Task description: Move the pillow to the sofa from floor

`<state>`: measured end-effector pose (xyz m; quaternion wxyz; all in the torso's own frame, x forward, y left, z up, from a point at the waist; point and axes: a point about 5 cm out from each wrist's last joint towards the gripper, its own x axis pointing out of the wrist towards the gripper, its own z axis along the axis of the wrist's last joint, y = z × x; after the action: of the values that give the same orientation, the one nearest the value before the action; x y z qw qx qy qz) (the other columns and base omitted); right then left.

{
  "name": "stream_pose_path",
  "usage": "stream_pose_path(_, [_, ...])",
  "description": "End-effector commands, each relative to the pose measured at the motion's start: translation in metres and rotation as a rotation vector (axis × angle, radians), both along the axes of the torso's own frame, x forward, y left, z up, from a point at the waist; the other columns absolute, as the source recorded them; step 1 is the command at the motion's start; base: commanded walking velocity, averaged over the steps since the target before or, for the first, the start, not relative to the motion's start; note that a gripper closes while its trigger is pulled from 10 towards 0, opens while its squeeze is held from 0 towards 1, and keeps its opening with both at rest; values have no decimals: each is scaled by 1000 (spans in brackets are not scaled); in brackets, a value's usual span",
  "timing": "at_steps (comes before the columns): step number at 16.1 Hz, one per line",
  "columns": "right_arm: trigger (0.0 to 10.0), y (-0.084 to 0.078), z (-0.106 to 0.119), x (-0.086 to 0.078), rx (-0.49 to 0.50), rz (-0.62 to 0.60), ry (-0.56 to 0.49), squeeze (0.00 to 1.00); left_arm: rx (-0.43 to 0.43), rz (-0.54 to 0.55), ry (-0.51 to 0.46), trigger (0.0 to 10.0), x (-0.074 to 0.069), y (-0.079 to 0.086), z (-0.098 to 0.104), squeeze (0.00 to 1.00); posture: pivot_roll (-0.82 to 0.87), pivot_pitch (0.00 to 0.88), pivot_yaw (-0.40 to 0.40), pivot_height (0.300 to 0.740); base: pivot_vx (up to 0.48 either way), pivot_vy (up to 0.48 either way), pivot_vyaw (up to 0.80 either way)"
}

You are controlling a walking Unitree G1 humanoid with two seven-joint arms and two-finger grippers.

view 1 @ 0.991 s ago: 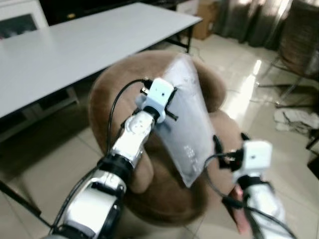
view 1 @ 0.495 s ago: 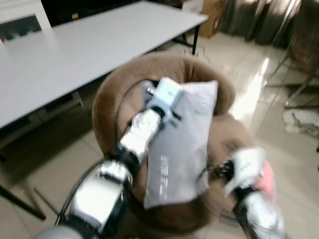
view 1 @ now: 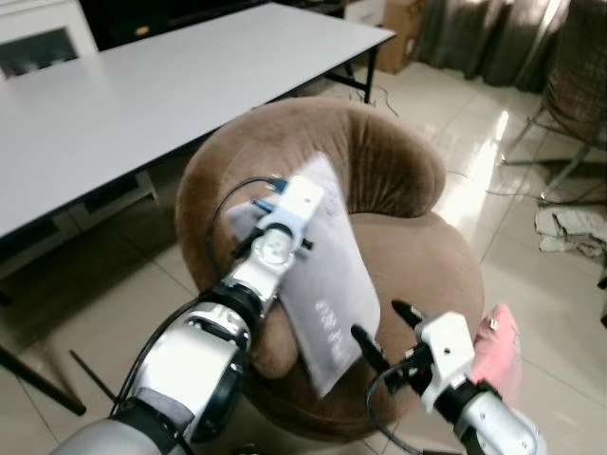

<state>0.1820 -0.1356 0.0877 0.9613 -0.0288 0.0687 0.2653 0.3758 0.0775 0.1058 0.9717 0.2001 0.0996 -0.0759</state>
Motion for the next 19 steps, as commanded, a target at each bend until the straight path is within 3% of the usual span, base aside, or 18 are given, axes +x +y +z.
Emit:
stream_pose_path(1, [10000, -6, 3, 4, 6, -30, -17, 0, -32, 58, 24, 10000, -1, 10, -5, 0, -20, 37, 10, 740, 0, 0, 0])
stream_pose_path(2, [10000, -7, 6, 7, 11, -41, -32, 0, -42, 87, 26, 10000, 0, 19, -5, 1000, -20, 37, 10, 740, 0, 0, 0])
stream_pose_path(5, [10000, -7, 8, 12, 12, -50, -50, 0, -46, 134, -43, 10000, 9, 40, 10, 1000, -8, 41, -9, 740, 0, 0, 0])
stream_pose_path(9, [10000, -7, 7, 16, 15, -49, -53, 0, -58, 150, -104, 10000, 16, 48, 26, 1000, 7, 41, -28, 740, 0, 0, 0])
stream_pose_path(10, [10000, -8, 9, 18, 8, -60, -68, 0, -94, 152, -150, 10000, 19, 51, 36, 1000, 12, 41, -33, 740, 0, 0, 0])
stream_pose_path(11, [10000, -9, 8, 22, -4, -83, -62, 0, -126, 133, -210, 10000, 23, 55, 48, 867, 12, 41, -33, 740, 0, 0, 0])
stream_pose_path(12, [10000, -11, 6, 24, -34, -121, -62, 0, -183, 124, -267, 10000, 25, 64, 62, 0, 14, 34, -39, 740, 0, 0, 0])
stream_pose_path(14, [10000, -19, 6, 28, -34, -241, -84, 0, -288, 49, -279, 10000, 26, 82, 74, 0, 19, 29, -36, 740, 0, 0, 0])
stream_pose_path(15, [10000, -24, 8, 28, -9, -321, -109, 0, -328, -90, -263, 10000, 16, 86, 69, 0, 25, 25, -35, 740, 0, 0, 0])
stream_pose_path(16, [10000, -26, 11, 29, 6, -358, -128, 0, -387, -128, -239, 10000, 6, 87, 60, 0, 27, 24, -34, 740, 0, 0, 0])
stream_pose_path(18, [10000, -28, 13, 30, 31, -416, -145, 0, -349, -199, -263, 10000, -22, 88, 45, 0, 29, 21, -38, 740, 0, 0, 0])
stream_pose_path(19, [10000, -28, 15, 32, 43, -446, -157, 0, -312, -243, -263, 10000, -45, 86, 33, 0, 33, 22, -42, 740, 0, 0, 0])
